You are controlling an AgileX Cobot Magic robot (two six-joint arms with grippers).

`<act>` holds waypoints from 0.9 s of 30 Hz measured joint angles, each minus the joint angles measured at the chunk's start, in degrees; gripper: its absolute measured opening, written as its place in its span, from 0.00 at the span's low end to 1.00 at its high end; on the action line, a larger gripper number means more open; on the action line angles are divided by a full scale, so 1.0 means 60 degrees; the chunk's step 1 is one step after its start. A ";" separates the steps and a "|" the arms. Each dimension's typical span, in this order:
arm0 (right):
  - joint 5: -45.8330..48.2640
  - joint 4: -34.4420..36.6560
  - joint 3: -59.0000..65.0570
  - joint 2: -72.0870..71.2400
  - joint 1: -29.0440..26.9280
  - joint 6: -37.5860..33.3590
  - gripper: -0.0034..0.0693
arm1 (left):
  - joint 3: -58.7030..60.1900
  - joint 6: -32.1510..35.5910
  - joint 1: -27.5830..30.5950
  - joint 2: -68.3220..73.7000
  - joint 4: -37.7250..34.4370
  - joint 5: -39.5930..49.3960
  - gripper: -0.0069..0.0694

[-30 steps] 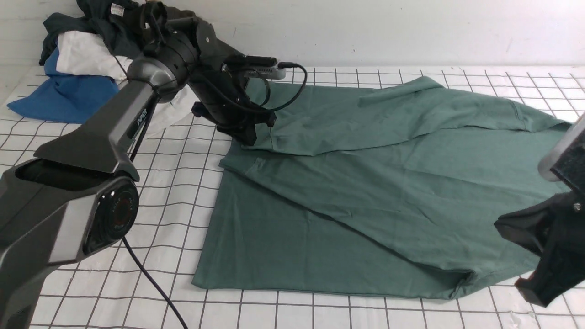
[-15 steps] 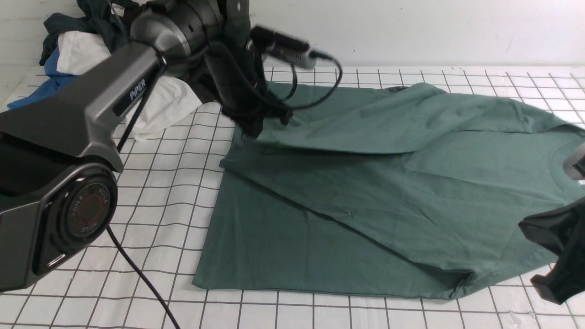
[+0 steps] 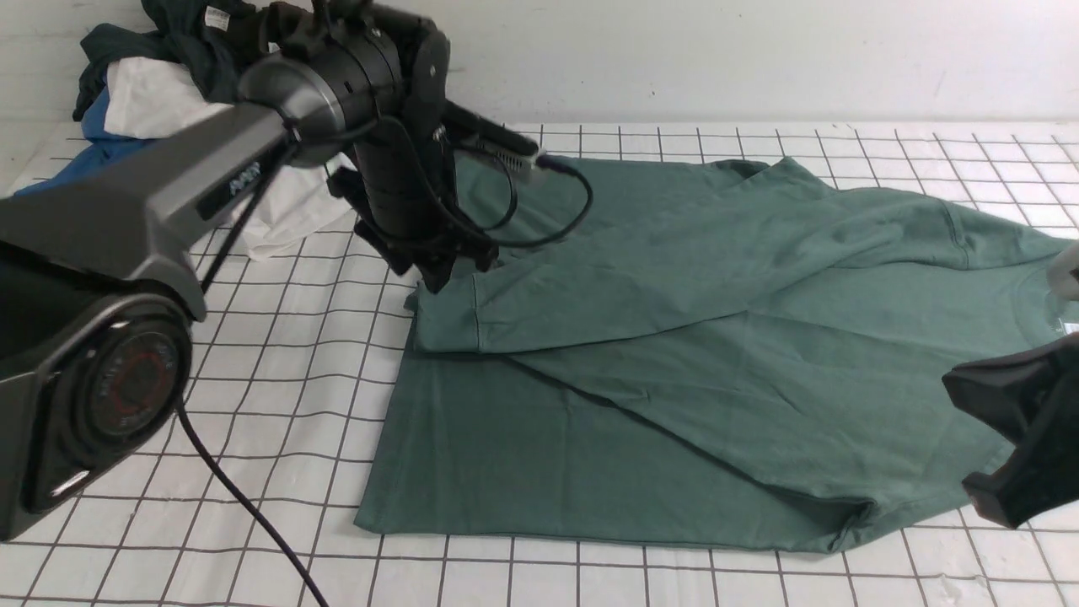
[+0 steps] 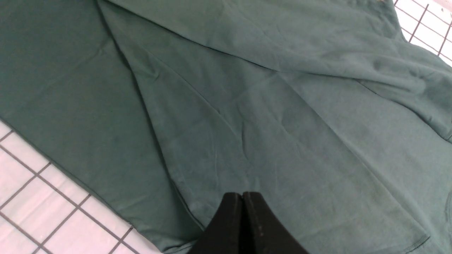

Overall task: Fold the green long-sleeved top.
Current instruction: Use the left arm to drag and drop the cuff onto the cuff closest to the left arm, then use both arms simultaneously to clamp the lower edge of the clothing fabric

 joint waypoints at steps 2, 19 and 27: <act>0.0191 0.0156 0.0000 0.0000 0.0000 0.0000 0.04 | 0.0785 0.0022 -0.0086 -0.1095 -0.0428 -0.0008 0.61; 0.0807 0.1257 0.0000 0.0000 0.0000 -0.0024 0.04 | 0.9509 0.6515 -0.1139 -0.3602 -0.0428 -0.3086 0.62; 0.0817 0.1447 0.0000 0.0000 0.0000 -0.0550 0.04 | 0.9643 0.5530 -0.1211 -0.3692 0.0611 -0.3596 0.18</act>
